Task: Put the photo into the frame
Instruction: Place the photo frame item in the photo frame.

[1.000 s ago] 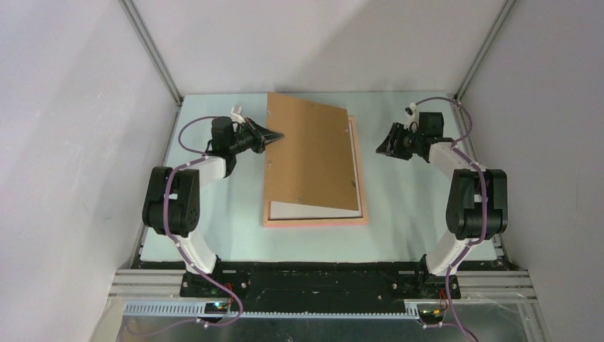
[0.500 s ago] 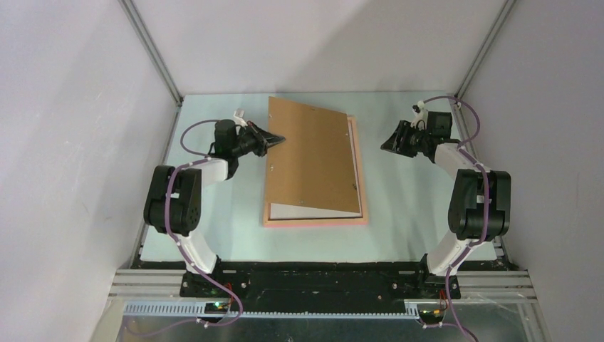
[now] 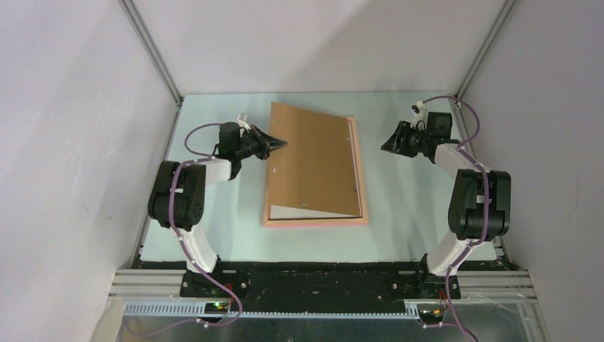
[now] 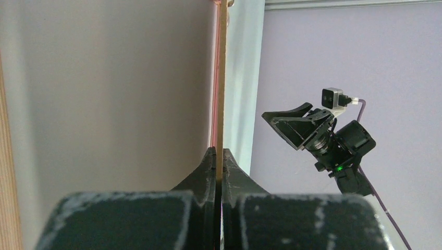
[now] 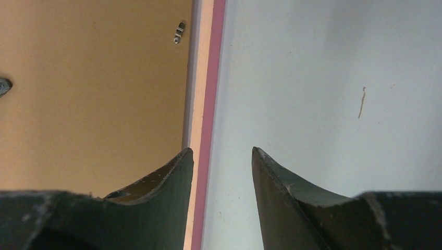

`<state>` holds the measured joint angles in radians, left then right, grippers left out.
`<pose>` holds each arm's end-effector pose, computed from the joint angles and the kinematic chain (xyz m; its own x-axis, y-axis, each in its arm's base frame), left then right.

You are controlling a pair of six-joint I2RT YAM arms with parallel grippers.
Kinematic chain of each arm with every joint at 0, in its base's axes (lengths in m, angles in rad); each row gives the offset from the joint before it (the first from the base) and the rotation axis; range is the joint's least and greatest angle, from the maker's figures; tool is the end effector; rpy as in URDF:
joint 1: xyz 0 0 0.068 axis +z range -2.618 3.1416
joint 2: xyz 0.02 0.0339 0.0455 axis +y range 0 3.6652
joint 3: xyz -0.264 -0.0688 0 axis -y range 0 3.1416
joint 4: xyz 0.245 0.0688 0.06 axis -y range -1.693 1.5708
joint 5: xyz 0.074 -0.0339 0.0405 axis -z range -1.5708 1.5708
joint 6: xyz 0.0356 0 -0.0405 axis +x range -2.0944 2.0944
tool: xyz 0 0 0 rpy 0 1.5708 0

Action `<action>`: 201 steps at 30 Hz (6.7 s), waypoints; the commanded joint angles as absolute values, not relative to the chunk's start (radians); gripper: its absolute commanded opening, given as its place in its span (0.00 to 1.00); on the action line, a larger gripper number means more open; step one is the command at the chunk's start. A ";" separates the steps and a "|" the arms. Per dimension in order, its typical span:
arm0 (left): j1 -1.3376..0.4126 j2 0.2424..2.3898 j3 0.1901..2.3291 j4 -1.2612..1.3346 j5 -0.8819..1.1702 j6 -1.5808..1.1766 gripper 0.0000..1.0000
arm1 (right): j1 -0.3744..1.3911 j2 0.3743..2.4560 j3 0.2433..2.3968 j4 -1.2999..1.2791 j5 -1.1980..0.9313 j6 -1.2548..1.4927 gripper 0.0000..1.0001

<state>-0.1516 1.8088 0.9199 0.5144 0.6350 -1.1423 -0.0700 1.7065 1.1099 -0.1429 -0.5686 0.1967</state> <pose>0.3713 -0.0781 0.1801 -0.7572 -0.6251 -0.1893 -0.0516 0.3463 -0.9367 0.3694 -0.0067 0.2170 -0.7253 0.2159 -0.6536 -0.2000 0.8425 0.5003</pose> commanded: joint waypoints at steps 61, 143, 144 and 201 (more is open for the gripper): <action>-0.187 1.842 1.022 0.579 0.678 -1.130 0.00 | -0.074 1.721 1.109 -0.116 -0.592 0.170 0.49; -0.216 1.829 1.123 0.163 0.534 -0.845 0.99 | -0.077 1.728 1.107 -0.126 -0.595 0.164 0.49; -0.215 1.830 1.125 0.150 0.532 -0.841 1.00 | -0.077 1.729 1.107 -0.127 -0.596 0.164 0.49; -0.282 1.893 1.302 -0.169 0.387 -0.632 1.00 | -0.092 1.756 1.108 -0.126 -0.600 0.173 0.49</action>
